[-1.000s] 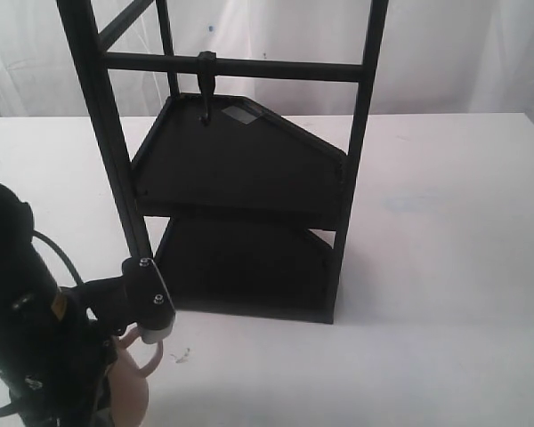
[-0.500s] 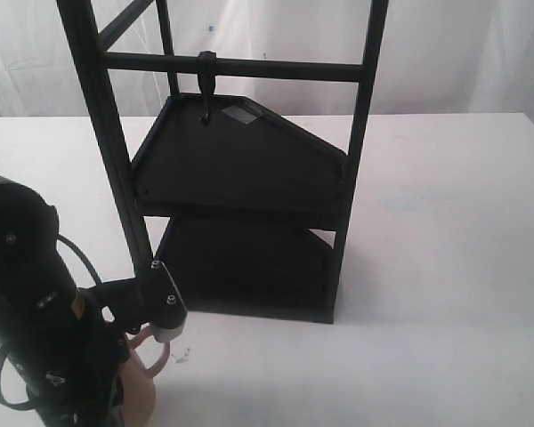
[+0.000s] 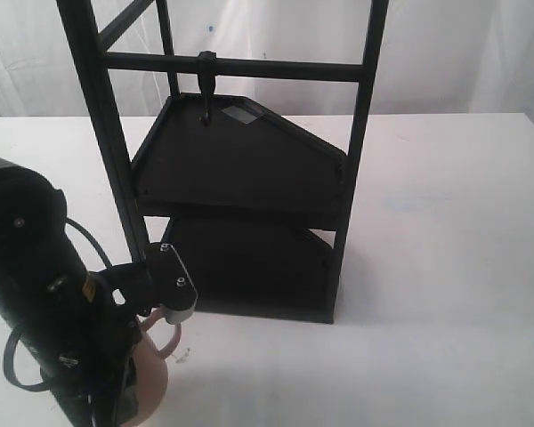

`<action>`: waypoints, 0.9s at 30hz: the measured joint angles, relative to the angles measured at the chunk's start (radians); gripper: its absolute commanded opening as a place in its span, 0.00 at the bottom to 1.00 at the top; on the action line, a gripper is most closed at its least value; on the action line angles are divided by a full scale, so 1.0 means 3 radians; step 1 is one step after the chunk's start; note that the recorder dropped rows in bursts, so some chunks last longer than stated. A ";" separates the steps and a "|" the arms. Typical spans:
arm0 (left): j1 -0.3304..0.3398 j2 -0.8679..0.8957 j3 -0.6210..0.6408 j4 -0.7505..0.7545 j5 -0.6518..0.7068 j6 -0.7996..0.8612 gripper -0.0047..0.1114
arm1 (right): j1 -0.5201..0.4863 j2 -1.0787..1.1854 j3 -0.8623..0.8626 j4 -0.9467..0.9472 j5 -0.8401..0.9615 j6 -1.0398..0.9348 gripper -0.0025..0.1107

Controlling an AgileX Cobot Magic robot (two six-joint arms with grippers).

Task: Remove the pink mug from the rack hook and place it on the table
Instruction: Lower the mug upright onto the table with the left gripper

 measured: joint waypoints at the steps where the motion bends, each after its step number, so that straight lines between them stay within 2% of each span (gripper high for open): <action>1: 0.0000 0.0018 0.0000 0.0013 -0.0005 0.0000 0.04 | 0.0000 0.0000 0.0000 0.0000 0.0000 0.0000 0.02; 27: 0.0000 0.0209 0.0000 0.0066 -0.0123 0.0000 0.04 | 0.0000 0.0000 0.0000 0.0000 0.0000 0.0000 0.02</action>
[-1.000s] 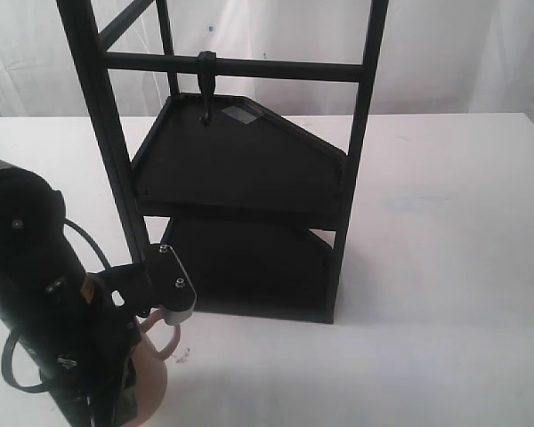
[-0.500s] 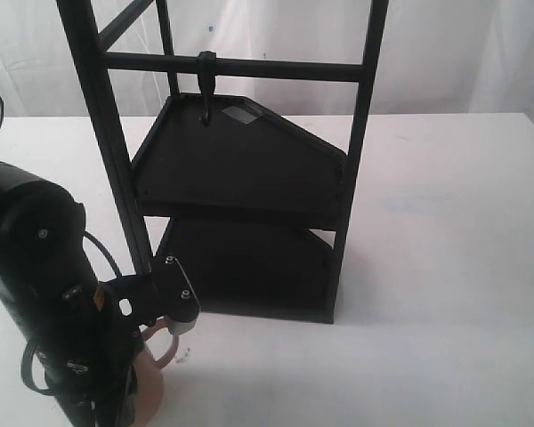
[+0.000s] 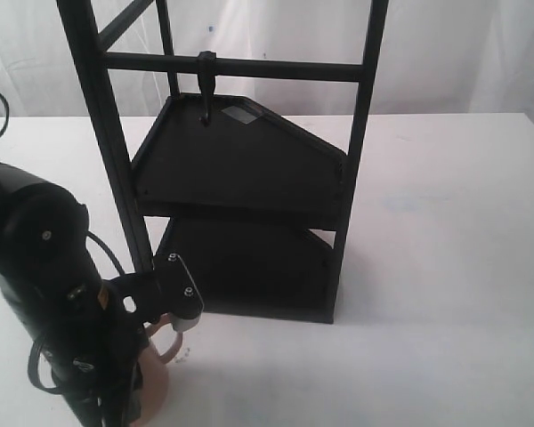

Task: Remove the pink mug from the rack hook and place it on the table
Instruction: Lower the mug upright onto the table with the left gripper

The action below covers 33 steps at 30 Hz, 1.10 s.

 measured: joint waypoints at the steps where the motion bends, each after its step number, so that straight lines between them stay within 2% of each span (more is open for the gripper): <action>1: 0.0000 0.0007 0.0000 0.0000 -0.0007 0.0000 0.04 | 0.0000 0.0000 0.0000 0.0000 0.0000 0.0000 0.02; 24: -0.0002 0.0115 -0.0035 0.0003 -0.0019 0.0000 0.04 | 0.0000 0.0000 0.0000 0.0000 0.0000 0.0000 0.02; 27: -0.0002 0.0115 -0.0034 0.0003 -0.0019 0.0000 0.09 | 0.0000 0.0000 0.0000 0.0000 0.0000 0.0000 0.02; 33: -0.0002 0.0123 -0.0034 0.0003 -0.0025 0.0000 0.28 | 0.0000 0.0000 0.0000 0.0000 0.0000 0.0000 0.02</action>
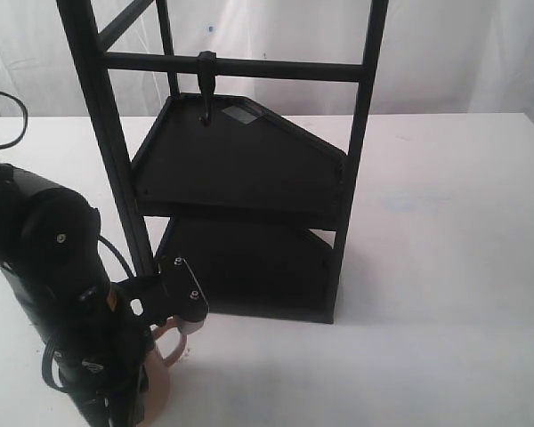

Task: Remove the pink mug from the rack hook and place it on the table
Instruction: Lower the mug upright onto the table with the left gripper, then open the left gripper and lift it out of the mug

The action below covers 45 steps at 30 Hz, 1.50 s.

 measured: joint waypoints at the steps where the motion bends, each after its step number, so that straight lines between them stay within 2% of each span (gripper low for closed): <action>1: 0.0000 0.0016 0.0000 0.0000 0.0000 0.0000 0.30 | 0.0000 0.0000 0.0000 0.0000 0.0000 0.0000 0.02; 14: 0.0000 0.0031 0.0000 0.0000 -0.0020 -0.0025 0.32 | 0.0000 0.0000 0.0000 0.0000 0.0000 0.0038 0.02; 25: 0.0000 -0.0179 0.0000 0.0006 -0.0020 -0.0052 0.32 | 0.0000 0.0000 0.0000 0.0000 0.0000 0.0038 0.02; 28: 0.0000 -0.0225 0.0000 0.0006 -0.0020 -0.0052 0.38 | 0.0000 0.0000 0.0000 0.0000 0.0000 0.0044 0.02; 33: 0.0000 -0.0313 0.0000 0.0006 -0.0020 -0.0086 0.54 | 0.0000 0.0000 0.0000 0.0000 0.0000 0.0044 0.02; 45: 0.0000 -0.0589 0.0000 -0.0121 -0.0020 -0.0100 0.54 | 0.0000 0.0000 0.0000 0.0000 0.0000 0.0050 0.02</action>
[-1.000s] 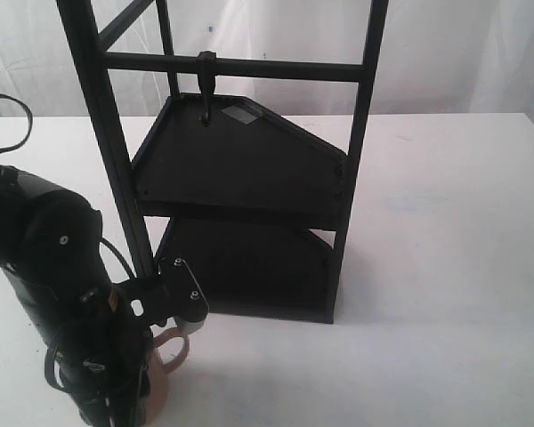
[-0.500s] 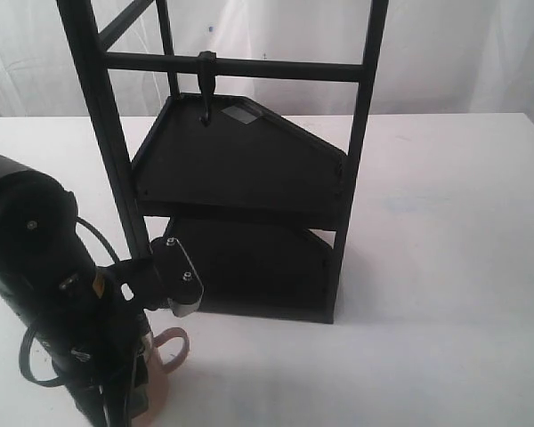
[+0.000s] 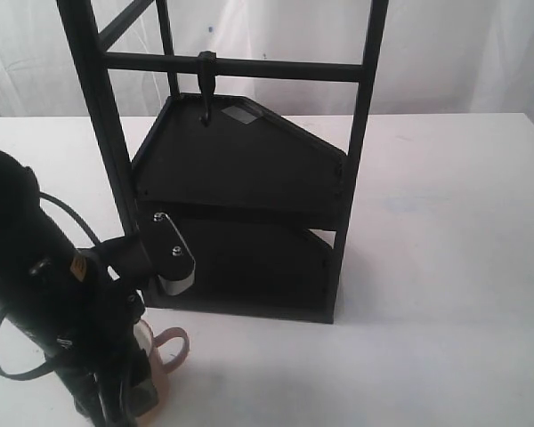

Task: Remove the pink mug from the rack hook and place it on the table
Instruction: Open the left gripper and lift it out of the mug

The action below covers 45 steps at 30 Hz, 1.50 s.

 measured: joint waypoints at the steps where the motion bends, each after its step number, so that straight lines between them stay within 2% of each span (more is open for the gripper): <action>1: 0.0000 -0.0028 0.0000 -0.0027 0.0000 -0.0001 0.54 | 0.0000 0.0000 0.0000 0.0000 0.0000 0.0000 0.02; 6: 0.0000 -0.0166 0.0000 -0.0175 -0.0011 -0.0014 0.54 | 0.0000 0.0000 0.0000 0.0000 0.0000 0.0000 0.02; 9: 0.0000 -0.0269 0.0000 -0.0251 -0.0017 -0.0014 0.50 | 0.0000 0.0000 0.0000 0.0000 0.0000 0.0000 0.02; 13: 0.0000 -0.0432 0.0000 -0.0371 -0.0066 -0.0014 0.36 | 0.0000 0.0000 0.0000 0.0000 0.0000 0.0000 0.02; 19: 0.0000 -0.0715 0.0000 -0.0429 -0.0141 -0.0154 0.06 | 0.0000 0.0000 0.0000 0.0000 0.0000 0.0000 0.02; 20: 0.0000 -0.0768 0.0000 -0.0429 -0.0158 -0.0182 0.04 | 0.0000 0.0000 0.0000 0.0000 0.0000 0.0000 0.02; 26: 0.0000 -0.1069 0.0000 -0.0508 -0.0220 -0.0285 0.04 | 0.0000 0.0000 0.0000 0.0000 0.0000 0.0000 0.02; 36: 0.0000 -0.1963 0.0000 -0.0701 -0.0227 -0.0337 0.04 | 0.0000 0.0000 0.0000 0.0000 0.0000 0.0006 0.02; 45: 0.0000 -0.2051 0.0000 -0.0688 -0.0211 -0.0344 0.04 | 0.0000 0.0000 0.0000 0.0000 0.0000 0.0006 0.02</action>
